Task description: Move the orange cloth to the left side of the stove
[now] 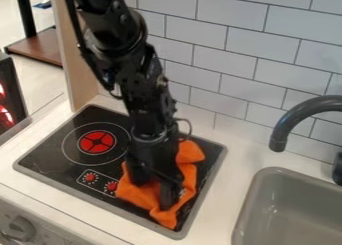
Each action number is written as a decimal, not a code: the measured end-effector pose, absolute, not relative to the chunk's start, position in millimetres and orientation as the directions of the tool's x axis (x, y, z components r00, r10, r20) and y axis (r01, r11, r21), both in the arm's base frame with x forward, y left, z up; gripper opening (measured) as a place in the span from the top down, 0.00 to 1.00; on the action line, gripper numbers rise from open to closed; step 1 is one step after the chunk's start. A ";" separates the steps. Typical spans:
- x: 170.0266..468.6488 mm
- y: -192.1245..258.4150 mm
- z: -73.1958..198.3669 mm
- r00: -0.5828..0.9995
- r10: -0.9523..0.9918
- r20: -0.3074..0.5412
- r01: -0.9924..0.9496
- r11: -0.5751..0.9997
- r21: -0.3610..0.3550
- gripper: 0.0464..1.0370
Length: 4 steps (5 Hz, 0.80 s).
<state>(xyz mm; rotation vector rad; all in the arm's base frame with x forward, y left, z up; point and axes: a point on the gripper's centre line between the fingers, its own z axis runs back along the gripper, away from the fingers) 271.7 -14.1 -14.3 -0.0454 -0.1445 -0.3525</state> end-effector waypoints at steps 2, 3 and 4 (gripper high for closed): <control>294.7 -10.8 -12.2 0.926 -0.341 0.164 0.348 0.937 -0.014 0.04; 299.6 2.0 -9.3 0.932 -0.319 0.173 0.325 0.946 -0.009 0.04; 302.5 28.6 -6.2 0.947 -0.268 0.175 0.271 0.963 0.005 0.04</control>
